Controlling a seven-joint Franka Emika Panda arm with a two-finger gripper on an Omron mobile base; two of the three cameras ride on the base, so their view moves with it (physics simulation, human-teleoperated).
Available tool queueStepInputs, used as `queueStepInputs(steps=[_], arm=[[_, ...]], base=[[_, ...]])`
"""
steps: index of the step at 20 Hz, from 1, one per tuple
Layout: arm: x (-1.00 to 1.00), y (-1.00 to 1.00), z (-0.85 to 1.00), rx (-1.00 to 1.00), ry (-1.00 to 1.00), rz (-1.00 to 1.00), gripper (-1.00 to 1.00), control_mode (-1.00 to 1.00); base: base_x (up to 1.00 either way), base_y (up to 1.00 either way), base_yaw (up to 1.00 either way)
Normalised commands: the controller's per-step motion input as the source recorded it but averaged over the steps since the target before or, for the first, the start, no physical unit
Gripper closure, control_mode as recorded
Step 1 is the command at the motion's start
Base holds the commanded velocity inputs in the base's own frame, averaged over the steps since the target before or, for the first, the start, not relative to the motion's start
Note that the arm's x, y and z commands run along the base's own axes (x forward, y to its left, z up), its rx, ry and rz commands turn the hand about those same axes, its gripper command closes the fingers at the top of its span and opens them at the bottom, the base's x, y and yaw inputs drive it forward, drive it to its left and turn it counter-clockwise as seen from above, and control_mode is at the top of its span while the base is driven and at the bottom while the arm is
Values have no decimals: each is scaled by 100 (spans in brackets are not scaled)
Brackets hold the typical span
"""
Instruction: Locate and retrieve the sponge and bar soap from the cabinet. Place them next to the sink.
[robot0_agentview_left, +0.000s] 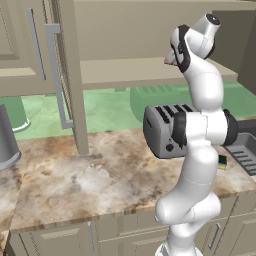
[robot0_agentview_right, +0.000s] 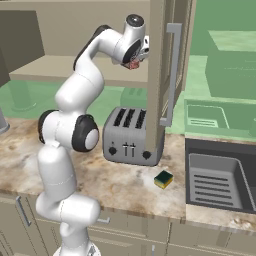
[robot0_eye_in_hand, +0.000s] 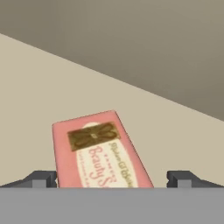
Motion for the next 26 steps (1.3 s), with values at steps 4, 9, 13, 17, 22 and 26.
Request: queueStepInputs(steps=[4,9,13,17,22,26], arm=[[0,0,-9,0,5,2,-100,-100],[0,0,-12,0,4,1,100,-100],[-1,0,-12,0,2,1,100,-100],[-2,0,-5,0,1,0,100,-100],[-16,-4,-2,0,0,-1,100,-100],[-18,-1,-7,0,0,-6,100,-100]], base=[[0,0,0],[0,0,0],[0,0,0],[0,0,0],[0,0,0],[0,0,0]])
